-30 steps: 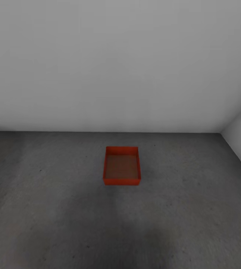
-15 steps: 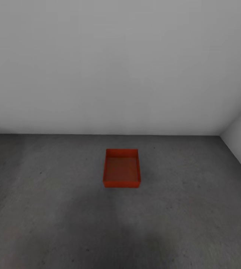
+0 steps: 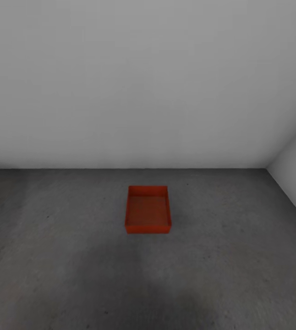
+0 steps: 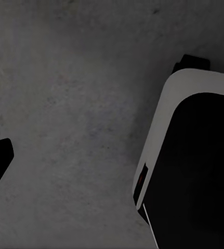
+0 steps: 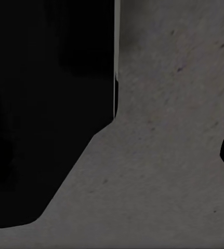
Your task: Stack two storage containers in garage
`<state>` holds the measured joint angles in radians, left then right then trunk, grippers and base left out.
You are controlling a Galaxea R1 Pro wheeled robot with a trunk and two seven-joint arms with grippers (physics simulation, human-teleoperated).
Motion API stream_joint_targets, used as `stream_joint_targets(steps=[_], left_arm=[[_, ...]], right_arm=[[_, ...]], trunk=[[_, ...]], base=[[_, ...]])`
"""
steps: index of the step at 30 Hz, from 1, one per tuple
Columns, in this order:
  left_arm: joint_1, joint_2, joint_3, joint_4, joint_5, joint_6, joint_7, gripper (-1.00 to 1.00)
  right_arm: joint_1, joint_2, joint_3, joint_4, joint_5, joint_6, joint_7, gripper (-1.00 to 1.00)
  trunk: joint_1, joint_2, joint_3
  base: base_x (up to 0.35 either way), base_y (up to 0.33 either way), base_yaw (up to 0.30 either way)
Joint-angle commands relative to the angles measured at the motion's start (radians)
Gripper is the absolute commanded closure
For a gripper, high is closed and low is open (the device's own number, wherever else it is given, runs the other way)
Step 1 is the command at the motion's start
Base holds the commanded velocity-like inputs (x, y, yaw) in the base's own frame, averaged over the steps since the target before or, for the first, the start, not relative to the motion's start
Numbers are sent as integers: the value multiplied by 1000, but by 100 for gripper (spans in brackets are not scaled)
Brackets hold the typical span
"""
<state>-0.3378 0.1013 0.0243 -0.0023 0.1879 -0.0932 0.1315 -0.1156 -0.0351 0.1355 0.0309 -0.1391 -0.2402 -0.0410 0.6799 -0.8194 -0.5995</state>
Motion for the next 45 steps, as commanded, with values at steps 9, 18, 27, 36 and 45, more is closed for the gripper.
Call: stream_joint_targets(steps=[9,18,27,36,45], left_arm=[[0,0,2,1,5,-4,0,-100],[0,0,2,1,5,-3,0,-100],[0,0,2,1,5,-3,0,-100],[0,0,2,1,5,-3,0,-100],[0,0,2,1,5,-4,0,-100]], right_arm=[[5,0,9,3,-11,-13,1,-100],[5,-2,9,3,-10,-13,0,-100],[5,-2,9,3,-10,-13,0,-100],[5,-2,9,3,-11,-14,-2,-100],[5,-2,9,3,-11,-15,-2,-100]], trunk=[[0,-1,14],[0,-1,29],[0,-1,43],[0,-1,58],[0,-1,72]], base=[[0,0,-84],[0,0,-84],[0,0,-69],[0,0,-6],[0,0,-36]])
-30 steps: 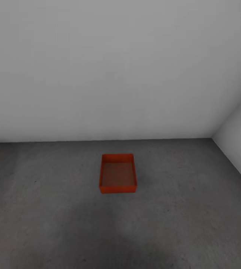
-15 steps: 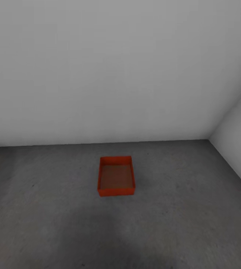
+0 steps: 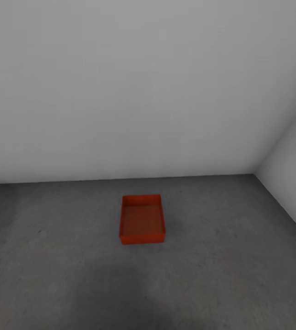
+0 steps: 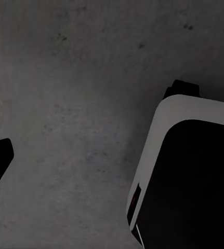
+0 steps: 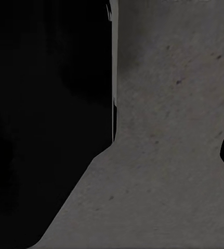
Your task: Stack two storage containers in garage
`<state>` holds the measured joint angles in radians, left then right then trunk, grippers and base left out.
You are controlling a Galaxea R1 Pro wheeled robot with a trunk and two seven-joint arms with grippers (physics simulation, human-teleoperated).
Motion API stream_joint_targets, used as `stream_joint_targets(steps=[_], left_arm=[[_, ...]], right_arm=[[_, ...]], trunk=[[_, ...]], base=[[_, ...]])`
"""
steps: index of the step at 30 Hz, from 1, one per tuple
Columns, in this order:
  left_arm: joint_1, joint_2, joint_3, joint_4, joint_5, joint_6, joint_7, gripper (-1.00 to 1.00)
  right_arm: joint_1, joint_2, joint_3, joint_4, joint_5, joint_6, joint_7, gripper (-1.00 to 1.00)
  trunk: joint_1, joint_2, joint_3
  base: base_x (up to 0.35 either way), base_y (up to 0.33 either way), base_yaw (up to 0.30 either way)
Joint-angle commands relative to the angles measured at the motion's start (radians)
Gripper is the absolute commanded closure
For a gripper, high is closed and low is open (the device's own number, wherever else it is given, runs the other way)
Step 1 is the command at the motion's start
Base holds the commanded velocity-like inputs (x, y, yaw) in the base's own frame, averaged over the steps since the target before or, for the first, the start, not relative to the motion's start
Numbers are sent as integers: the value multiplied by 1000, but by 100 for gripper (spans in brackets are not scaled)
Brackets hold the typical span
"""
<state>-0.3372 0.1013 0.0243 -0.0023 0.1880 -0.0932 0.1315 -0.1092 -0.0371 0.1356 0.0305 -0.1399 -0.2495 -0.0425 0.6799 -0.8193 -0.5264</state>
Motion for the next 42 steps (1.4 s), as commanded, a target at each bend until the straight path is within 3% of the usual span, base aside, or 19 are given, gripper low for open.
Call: stream_joint_targets(steps=[1,10,42], left_arm=[[0,0,2,1,5,-4,0,-100],[-1,0,2,1,5,-3,0,-100],[0,0,2,1,5,-3,0,-100]], right_arm=[[-1,0,9,3,-10,-6,0,-100],[3,0,9,3,-9,-36,1,-100],[3,0,9,3,-9,-38,1,-100]], trunk=[[0,-1,1],[0,-1,15],[0,-1,67]], base=[[0,0,-74],[0,0,-78],[0,0,-79]])
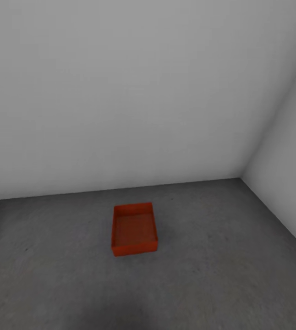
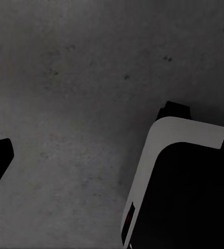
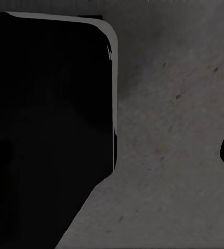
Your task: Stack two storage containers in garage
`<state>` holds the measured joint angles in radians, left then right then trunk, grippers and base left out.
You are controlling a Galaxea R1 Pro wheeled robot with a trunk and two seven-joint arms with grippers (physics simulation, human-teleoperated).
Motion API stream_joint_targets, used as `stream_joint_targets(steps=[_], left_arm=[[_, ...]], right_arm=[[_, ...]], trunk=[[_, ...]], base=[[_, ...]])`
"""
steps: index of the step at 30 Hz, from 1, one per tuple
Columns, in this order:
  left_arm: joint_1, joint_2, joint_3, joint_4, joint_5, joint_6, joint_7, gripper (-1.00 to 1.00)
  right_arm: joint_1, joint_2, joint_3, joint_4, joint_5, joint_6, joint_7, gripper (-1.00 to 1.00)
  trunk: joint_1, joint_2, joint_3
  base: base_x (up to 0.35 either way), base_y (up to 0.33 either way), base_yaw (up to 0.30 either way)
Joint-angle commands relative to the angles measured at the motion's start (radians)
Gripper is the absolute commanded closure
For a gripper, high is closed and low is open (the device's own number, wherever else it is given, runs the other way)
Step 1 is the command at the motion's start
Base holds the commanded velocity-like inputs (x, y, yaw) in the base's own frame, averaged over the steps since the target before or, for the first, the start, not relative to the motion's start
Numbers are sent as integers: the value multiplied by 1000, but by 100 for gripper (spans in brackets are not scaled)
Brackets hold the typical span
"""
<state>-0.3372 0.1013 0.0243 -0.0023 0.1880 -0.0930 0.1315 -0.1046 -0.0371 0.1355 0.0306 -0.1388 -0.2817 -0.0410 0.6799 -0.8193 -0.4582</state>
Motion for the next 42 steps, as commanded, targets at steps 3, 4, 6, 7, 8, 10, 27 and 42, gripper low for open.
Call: stream_joint_targets(steps=[3,4,6,7,8,10,27,42], left_arm=[[0,0,2,1,5,-4,0,-100],[0,0,2,1,5,-4,0,-100],[0,0,2,1,5,-4,0,-100],[-1,0,2,1,5,-4,0,-100],[-1,0,2,1,5,-4,0,-100],[-1,0,2,1,5,-4,0,-100],[0,0,2,1,5,-4,0,-100],[0,0,2,1,5,-4,0,-100]], right_arm=[[-1,0,9,3,-10,-5,0,-100],[-1,0,9,3,-10,-5,0,-100],[-1,0,9,3,-10,-5,0,-100],[-1,0,9,3,-10,-5,0,-100],[-1,0,9,3,-10,-5,0,-100],[-1,0,9,3,-10,-5,0,-100],[-1,0,9,3,-10,-5,-3,-100],[-1,0,9,3,-10,-5,-3,-100]], trunk=[[0,-1,4],[0,-1,6],[0,-1,9],[0,-1,10],[0,-1,12],[0,-1,15],[0,-1,43],[0,-1,67]], base=[[0,0,-79],[0,0,-78],[0,0,-78],[0,0,-78],[0,0,-78],[0,0,-77],[0,0,-17],[0,0,0]])
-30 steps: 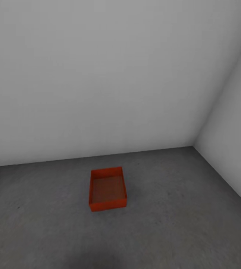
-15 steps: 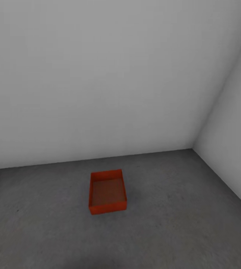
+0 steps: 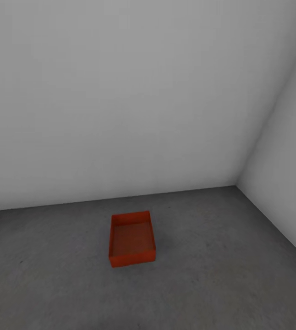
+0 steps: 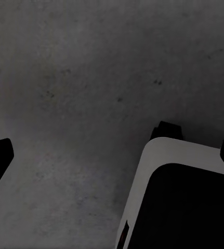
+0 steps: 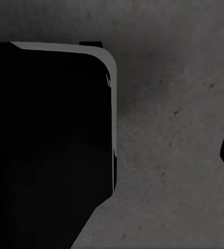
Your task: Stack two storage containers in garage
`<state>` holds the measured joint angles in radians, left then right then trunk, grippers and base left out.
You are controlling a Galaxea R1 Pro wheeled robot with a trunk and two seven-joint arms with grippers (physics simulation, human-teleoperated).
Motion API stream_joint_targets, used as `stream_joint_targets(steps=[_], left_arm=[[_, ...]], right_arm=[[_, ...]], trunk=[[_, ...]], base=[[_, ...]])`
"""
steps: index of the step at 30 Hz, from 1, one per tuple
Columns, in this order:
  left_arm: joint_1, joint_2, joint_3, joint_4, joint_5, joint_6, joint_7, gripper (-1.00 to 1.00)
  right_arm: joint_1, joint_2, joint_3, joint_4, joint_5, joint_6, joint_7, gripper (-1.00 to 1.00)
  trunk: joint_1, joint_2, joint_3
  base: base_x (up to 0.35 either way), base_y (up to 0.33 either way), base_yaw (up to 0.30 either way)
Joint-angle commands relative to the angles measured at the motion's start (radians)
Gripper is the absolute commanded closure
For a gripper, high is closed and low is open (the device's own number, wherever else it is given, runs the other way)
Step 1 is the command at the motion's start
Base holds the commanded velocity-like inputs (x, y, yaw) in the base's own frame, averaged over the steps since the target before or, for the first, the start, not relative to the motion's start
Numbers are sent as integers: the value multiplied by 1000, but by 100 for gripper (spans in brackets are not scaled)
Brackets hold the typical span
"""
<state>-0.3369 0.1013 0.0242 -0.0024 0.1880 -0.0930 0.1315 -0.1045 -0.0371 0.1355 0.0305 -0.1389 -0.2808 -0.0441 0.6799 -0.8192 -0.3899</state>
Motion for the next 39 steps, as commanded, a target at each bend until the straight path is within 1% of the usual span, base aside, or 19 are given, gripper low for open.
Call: stream_joint_targets(steps=[1,39], left_arm=[[-1,0,2,1,5,-4,0,-100],[-1,0,2,1,5,-4,0,-100]], right_arm=[[-1,0,9,3,-10,-6,0,-100],[-1,0,9,3,-10,-6,1,-100]], trunk=[[0,-1,1],[0,-1,62]], base=[[0,0,0],[0,0,0]])
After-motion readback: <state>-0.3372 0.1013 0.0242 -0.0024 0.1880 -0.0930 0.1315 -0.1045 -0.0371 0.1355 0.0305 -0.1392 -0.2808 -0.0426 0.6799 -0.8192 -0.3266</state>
